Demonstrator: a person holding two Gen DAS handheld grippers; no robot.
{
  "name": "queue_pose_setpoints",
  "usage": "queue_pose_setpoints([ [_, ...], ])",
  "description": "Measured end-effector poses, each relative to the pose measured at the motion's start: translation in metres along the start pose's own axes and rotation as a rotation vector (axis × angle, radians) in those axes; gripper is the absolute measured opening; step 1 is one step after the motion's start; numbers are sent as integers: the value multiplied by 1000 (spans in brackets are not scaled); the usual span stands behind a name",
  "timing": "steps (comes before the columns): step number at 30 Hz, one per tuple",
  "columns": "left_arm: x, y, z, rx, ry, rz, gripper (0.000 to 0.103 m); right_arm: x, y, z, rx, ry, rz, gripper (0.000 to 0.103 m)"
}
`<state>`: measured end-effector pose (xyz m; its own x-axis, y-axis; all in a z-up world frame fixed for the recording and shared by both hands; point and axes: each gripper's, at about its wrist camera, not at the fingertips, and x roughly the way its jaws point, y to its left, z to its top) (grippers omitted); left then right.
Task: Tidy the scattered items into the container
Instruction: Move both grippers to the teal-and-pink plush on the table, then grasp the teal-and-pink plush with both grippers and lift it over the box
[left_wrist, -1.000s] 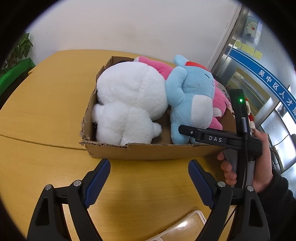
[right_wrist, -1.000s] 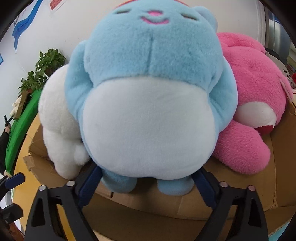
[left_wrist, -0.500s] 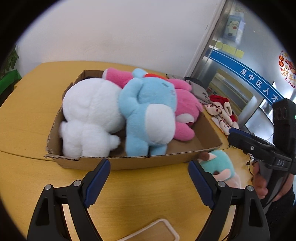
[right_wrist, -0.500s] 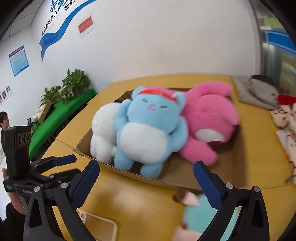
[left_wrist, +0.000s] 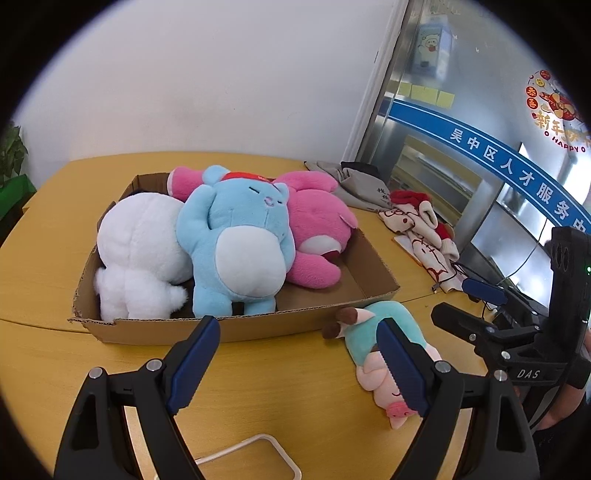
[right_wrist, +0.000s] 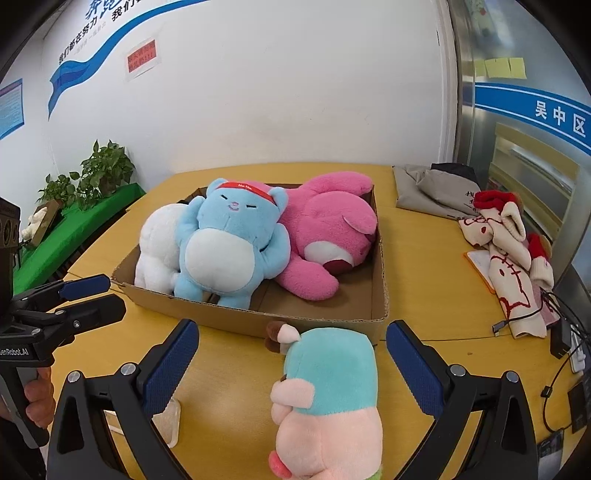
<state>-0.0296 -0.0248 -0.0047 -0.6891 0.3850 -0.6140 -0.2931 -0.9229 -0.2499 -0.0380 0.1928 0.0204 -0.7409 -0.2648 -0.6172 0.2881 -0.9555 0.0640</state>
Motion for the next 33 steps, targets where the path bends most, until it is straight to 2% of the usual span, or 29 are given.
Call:
queue_pose_setpoints([
  [6,-2,-10,-6,-6,14,-6,88,-6,-29,-20,41,11,-5,103],
  [10,8,-18,-11,-11,50,-39,88,9,-64,-49,113,111,-17,103],
  [13,20,-24,-13,-22,73,-77,88,28,-71,-73,128,194,6,103],
  [15,30,-28,-15,-32,106,-113,88,40,-70,-87,144,232,54,103],
  [19,54,-34,-17,-56,166,-177,88,56,-61,-101,199,256,198,101],
  [22,76,-37,-19,-70,223,-233,88,63,-42,-109,182,279,286,93],
  [25,106,-41,-23,-76,288,-263,88,71,-20,-121,159,315,336,87],
  [26,116,-43,-26,-74,314,-258,88,73,-12,-127,147,329,343,86],
  [28,130,-47,-32,-42,327,-200,90,74,-1,-133,116,333,316,82],
  [33,139,-40,-33,-83,337,-237,87,63,6,-132,77,298,268,75],
])
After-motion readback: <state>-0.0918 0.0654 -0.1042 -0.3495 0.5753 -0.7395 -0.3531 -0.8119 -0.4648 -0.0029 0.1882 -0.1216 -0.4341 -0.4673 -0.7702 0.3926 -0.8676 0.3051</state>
